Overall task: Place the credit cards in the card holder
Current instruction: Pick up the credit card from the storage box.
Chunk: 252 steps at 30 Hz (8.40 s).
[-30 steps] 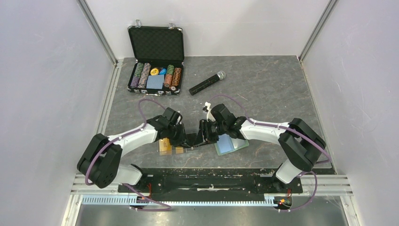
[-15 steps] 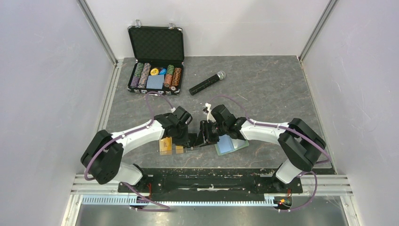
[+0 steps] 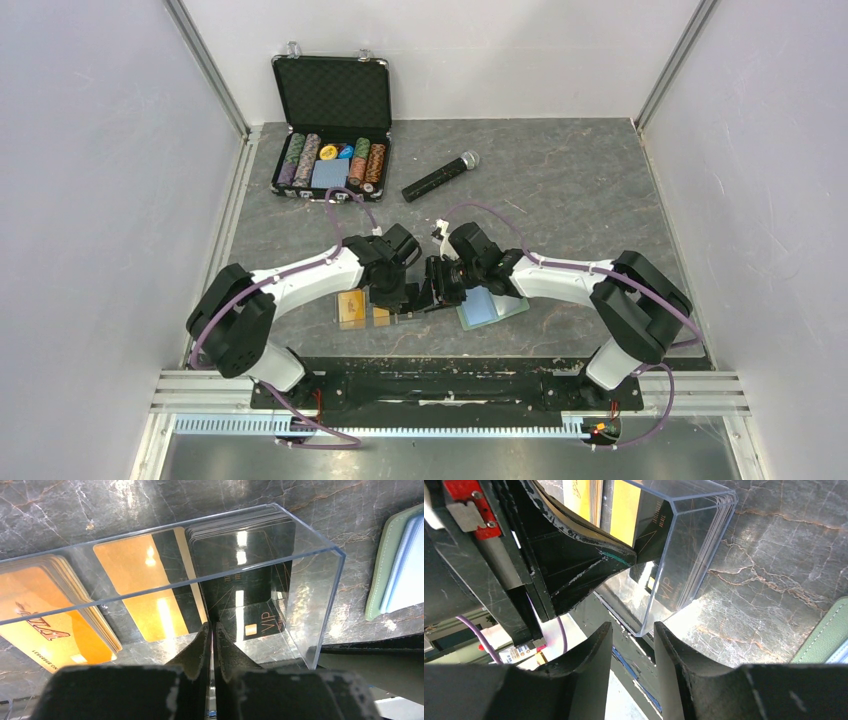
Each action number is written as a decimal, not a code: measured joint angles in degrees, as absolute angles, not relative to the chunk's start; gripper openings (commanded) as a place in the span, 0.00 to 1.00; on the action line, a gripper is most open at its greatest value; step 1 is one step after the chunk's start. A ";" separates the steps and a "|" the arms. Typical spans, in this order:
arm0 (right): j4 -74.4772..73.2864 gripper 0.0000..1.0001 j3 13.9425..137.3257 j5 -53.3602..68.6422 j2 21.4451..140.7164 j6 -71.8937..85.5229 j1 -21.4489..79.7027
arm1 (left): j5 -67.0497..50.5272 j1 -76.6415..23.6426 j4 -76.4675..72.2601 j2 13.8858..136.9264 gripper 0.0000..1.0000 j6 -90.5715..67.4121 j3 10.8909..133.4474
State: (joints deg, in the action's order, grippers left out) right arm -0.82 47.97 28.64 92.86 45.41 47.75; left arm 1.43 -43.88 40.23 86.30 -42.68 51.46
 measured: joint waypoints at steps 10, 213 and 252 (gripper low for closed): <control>-0.86 0.38 47.97 28.69 93.23 45.30 47.75 | 2.76 -44.45 40.66 86.30 0.48 -42.68 51.81; -2.28 0.38 47.22 30.00 93.82 43.42 47.24 | -5.87 -46.13 38.63 87.85 0.10 -39.03 60.12; -9.69 0.89 47.92 30.72 72.53 36.82 32.21 | -3.57 -41.89 35.38 62.17 0.02 -44.10 53.93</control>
